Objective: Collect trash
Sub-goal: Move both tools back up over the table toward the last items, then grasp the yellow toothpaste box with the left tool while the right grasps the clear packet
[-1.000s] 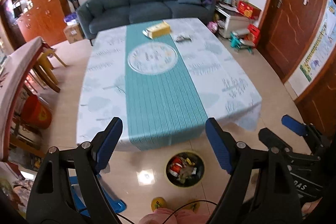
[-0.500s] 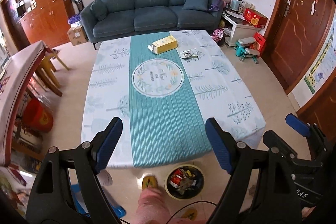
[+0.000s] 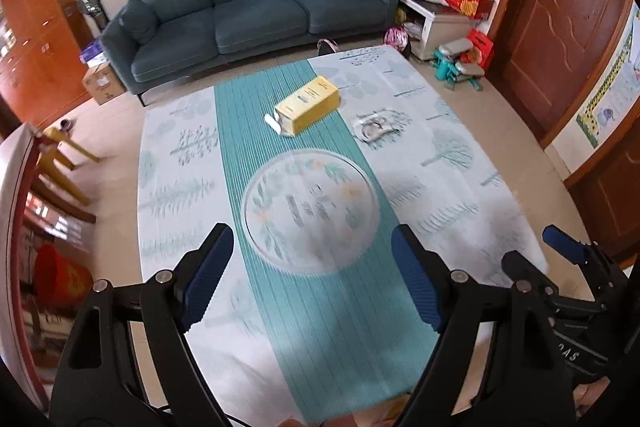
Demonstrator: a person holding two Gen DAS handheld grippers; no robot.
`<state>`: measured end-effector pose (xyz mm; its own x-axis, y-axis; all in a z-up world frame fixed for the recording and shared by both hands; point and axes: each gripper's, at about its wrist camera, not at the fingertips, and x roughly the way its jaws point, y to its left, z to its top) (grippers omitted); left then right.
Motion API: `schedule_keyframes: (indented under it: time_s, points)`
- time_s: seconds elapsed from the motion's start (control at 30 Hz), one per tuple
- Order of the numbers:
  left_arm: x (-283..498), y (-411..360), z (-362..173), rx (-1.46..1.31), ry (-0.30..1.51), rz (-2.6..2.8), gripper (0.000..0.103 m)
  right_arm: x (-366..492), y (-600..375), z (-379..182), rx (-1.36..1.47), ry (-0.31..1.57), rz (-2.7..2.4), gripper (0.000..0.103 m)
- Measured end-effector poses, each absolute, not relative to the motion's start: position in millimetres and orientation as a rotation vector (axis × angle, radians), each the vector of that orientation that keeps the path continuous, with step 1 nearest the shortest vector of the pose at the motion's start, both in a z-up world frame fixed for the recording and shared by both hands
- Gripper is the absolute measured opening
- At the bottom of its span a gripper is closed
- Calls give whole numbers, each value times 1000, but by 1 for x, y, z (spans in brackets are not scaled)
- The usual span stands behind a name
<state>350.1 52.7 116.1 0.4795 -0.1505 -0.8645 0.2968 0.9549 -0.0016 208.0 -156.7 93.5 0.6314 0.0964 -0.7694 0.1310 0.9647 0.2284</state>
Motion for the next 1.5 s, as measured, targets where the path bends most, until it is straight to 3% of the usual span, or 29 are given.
schedule_keyframes:
  time_s: [0.27,0.53,0.9,1.1,1.33,1.5]
  points:
    - [495,57,54,237,1107,-322,79,336,-171,40,384,952,-126,85]
    - [587,36,-21,271,1180,-384,79,428,-189,-11,463,984,-170,85]
    - [646,-28,-93,393,1194,-495,79,505,-203,-103,771,1037,-240,85]
    - [665,-48,-120,450,1204,-497,78,526,-199,-131,793,1070,-305,86]
    - [676,-51,-135,413,1237,-512,61,547,-192,-138,759,1072,-377,87]
    - [666,-41,-136,400,1225,-458,59,569,-185,-143,707,1074,-471,87]
